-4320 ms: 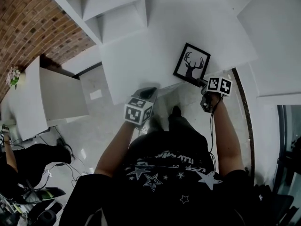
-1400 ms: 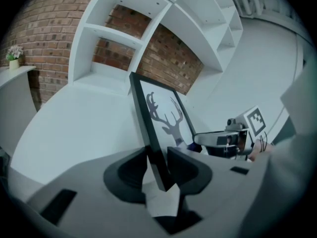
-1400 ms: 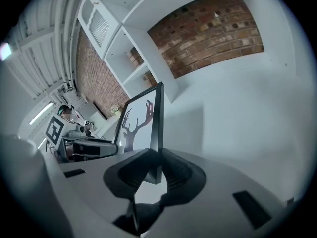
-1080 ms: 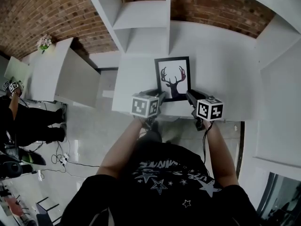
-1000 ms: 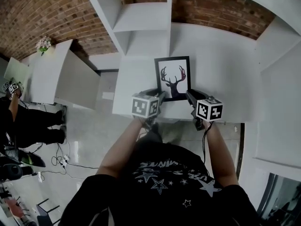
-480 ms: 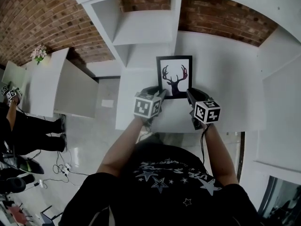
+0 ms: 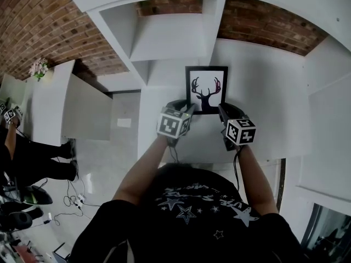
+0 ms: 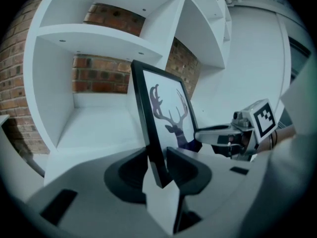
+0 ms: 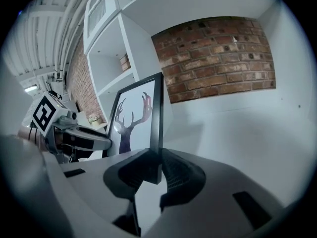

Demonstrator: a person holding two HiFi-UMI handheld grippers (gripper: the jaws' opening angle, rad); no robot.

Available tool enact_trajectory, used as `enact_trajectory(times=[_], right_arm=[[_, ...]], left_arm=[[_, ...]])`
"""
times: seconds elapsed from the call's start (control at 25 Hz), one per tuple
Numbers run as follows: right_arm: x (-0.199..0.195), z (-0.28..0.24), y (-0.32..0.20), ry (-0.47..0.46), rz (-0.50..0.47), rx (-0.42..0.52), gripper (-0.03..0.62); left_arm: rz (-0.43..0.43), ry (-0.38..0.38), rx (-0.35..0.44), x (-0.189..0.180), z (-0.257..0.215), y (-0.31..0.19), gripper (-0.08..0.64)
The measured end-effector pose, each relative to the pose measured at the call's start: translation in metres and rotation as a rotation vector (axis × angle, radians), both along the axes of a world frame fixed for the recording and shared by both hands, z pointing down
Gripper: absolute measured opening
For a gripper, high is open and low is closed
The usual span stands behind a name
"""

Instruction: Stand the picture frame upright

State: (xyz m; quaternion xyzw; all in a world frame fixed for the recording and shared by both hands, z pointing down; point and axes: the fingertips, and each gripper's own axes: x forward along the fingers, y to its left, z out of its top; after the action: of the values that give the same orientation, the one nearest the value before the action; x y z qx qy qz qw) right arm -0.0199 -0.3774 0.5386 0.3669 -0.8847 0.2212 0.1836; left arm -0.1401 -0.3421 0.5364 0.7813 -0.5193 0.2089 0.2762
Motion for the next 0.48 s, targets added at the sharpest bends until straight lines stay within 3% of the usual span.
enact_trajectory(times=[0.48], right_arm=[[-0.012,0.028,-0.025,0.097,0.029,-0.015,0.084]], left_arm=[[0.046,-0.069,-0.008,-0.009,0.027,-0.025,0.11]])
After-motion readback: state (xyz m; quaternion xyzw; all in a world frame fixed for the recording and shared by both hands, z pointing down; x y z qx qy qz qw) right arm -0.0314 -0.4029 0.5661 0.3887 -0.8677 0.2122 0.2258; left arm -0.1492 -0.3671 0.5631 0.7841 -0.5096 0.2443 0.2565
